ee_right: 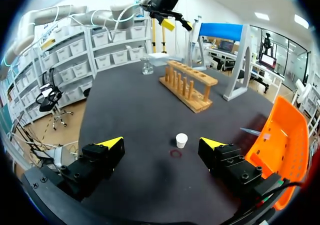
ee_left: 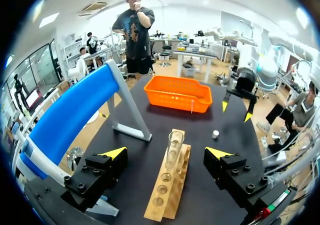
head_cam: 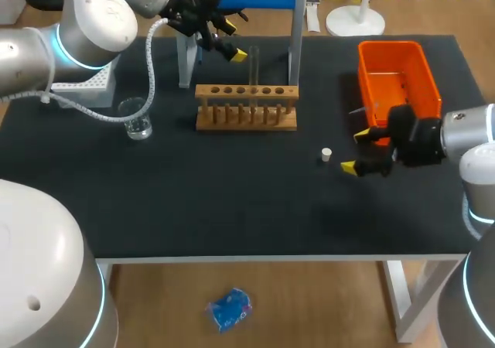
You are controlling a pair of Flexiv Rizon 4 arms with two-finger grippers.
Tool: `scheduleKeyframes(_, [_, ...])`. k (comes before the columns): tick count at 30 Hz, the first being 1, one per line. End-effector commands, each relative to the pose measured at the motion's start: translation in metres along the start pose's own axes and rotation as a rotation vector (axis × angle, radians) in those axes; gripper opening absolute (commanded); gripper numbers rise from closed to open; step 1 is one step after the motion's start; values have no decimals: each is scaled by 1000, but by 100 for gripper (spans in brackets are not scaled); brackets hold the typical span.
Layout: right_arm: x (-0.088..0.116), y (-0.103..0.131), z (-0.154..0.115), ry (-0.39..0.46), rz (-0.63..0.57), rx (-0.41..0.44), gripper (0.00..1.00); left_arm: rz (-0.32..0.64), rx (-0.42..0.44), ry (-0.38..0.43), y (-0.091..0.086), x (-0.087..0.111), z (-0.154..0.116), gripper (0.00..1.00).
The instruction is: Invert the test tube, pick up the pipette, mount the tip to pipette, aspirate from beaker and dispense into the tube, eject the tip, return the pipette, and cap with the stopper.
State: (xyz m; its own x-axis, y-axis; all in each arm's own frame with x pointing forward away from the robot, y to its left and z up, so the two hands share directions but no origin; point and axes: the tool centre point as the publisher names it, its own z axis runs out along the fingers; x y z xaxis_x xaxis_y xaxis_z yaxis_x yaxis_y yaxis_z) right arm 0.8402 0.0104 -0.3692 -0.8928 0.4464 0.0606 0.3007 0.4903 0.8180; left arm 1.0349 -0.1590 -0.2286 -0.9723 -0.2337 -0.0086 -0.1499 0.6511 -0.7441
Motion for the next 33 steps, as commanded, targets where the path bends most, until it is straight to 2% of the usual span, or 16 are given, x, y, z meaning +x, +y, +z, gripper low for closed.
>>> scheduleKeyframes(1, [-5, -3, 13, -1, 5, 10, 100, 2, 4, 0, 1, 0, 0, 100])
scheduleKeyframes(18, [-20, -8, 42, -24, 35, 33, 100, 2, 4, 0, 1, 0, 0, 100])
scheduleKeyframes(19, [-20, -9, 43, -28, 35, 32, 91, 2, 4, 0, 1, 0, 0, 100])
scheduleKeyframes(20, [-21, -9, 45, -30, 42, 29, 88, 2, 4, 0, 1, 0, 0, 100])
scheduleKeyframes(21, [-21, -10, 46, -30, 43, 29, 94, 2, 4, 0, 1, 0, 0, 100])
scheduleKeyframes(23, [-22, -10, 49, -33, 44, 30, 84, 2, 4, 0, 1, 0, 0, 100])
scheduleKeyframes(28, [-23, -11, 55, -45, 55, 31, 73, 2, 4, 0, 1, 0, 0, 100])
scheduleKeyframes(30, [-24, -12, 57, -48, 57, 31, 73, 2, 4, 0, 1, 0, 0, 100])
scheduleKeyframes(32, [-25, -12, 59, -54, 63, 31, 84, 2, 4, 0, 1, 0, 0, 100])
scheduleKeyframes(33, [-25, -12, 60, -54, 65, 30, 84, 2, 4, 0, 1, 0, 0, 100])
